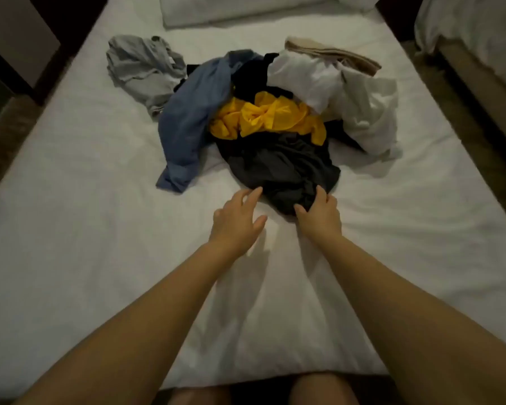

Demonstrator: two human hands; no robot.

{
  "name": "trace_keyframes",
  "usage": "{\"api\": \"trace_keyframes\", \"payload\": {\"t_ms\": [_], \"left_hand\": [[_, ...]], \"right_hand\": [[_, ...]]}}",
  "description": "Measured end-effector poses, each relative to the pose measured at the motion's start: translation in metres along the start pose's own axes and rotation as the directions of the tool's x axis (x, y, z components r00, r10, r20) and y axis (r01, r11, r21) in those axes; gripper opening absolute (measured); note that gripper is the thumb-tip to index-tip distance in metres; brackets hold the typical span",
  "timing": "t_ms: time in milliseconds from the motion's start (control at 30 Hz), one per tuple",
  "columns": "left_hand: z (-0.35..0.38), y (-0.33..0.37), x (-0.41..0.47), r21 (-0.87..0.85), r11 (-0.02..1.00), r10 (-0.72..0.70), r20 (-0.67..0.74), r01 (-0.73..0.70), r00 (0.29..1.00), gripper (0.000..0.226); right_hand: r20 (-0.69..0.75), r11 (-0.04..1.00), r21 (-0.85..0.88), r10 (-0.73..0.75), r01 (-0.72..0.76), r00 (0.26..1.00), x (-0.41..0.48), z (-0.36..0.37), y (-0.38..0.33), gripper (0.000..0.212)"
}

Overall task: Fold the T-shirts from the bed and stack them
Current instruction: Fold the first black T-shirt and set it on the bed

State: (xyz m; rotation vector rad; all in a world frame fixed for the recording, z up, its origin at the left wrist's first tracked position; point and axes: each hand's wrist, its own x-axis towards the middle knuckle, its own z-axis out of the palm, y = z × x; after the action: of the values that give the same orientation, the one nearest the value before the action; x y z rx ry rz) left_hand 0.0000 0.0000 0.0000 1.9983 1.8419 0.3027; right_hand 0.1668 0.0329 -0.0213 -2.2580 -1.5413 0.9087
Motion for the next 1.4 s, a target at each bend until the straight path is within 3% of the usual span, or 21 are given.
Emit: {"api": "trace_keyframes", "payload": {"t_ms": [100, 267, 367, 533, 667, 733, 833, 1000, 1133, 1233, 1300, 1333, 1400], "left_hand": [[0.008, -0.003, 0.013, -0.02, 1.0, -0.011, -0.01, 0.011, 1.0, 0.066], [0.005, 0.004, 0.025, -0.186, 0.976, 0.102, -0.047, -0.109, 0.994, 0.067], [-0.003, 0.007, 0.011, -0.285, 0.949, 0.11, -0.098, -0.134, 0.989, 0.053], [-0.025, 0.01, -0.02, -0.283, 0.948, 0.101, -0.161, -0.143, 0.982, 0.016], [-0.044, 0.027, -0.059, -0.342, 0.918, 0.173, -0.106, -0.2, 0.979, 0.023], [-0.059, 0.039, -0.078, -0.418, 0.887, 0.128, -0.189, -0.198, 0.974, 0.028], [-0.085, 0.057, -0.107, -0.578, 0.792, 0.034, -0.284, -0.199, 0.958, 0.016], [-0.13, 0.078, -0.14, -0.713, 0.669, -0.027, -0.305, -0.21, 0.952, 0.016], [-0.159, 0.093, -0.164, -0.825, 0.516, -0.164, -0.36, -0.231, 0.918, 0.026], [-0.18, 0.096, -0.181, -0.9, 0.354, -0.288, -0.365, -0.255, 0.885, 0.023], [-0.193, 0.095, -0.193, -0.932, 0.256, -0.3, -0.33, -0.258, 0.895, 0.016], [-0.198, 0.096, -0.199, -0.933, 0.259, -0.272, -0.318, -0.249, 0.908, 0.012], [-0.2, 0.099, -0.21, -0.917, 0.358, -0.198, -0.259, -0.176, 0.945, 0.013]], "right_hand": [[-0.067, 0.98, 0.199, 0.009, 0.005, 0.998, 0.007, 0.003, -0.006, 0.065], [0.027, 0.91, 0.359, -0.235, 0.21, 0.972, -0.016, 0.004, -0.044, 0.028], [0.021, 0.816, 0.544, -0.245, 0.194, 0.969, -0.045, 0.005, -0.047, 0.018], [-0.123, 0.703, 0.655, -0.264, 0.278, 0.957, -0.086, -0.007, -0.038, 0.02], [-0.15, 0.712, 0.611, -0.323, 0.345, 0.934, -0.124, -0.039, -0.055, 0.015], [-0.146, 0.75, 0.559, -0.33, 0.353, 0.933, -0.139, -0.052, -0.057, 0.013], [-0.14, 0.782, 0.483, -0.375, 0.394, 0.916, -0.163, -0.067, -0.055, 0.023], [-0.117, 0.642, 0.612, -0.505, 0.462, 0.855, -0.213, -0.087, -0.052, 0.016], [-0.111, 0.608, 0.593, -0.588, 0.528, 0.802, -0.244, -0.099, -0.046, 0.034], [-0.179, 0.679, 0.409, -0.596, 0.61, 0.783, -0.257, -0.108, -0.04, 0.018], [-0.225, 0.682, 0.391, -0.579, 0.617, 0.783, -0.269, -0.116, -0.04, 0.007], [-0.245, 0.666, 0.417, -0.573, 0.618, 0.782, -0.276, -0.122, -0.043, 0.013], [-0.268, 0.615, 0.528, -0.534, 0.585, 0.802, -0.289, -0.134, -0.053, 0.021]]}}
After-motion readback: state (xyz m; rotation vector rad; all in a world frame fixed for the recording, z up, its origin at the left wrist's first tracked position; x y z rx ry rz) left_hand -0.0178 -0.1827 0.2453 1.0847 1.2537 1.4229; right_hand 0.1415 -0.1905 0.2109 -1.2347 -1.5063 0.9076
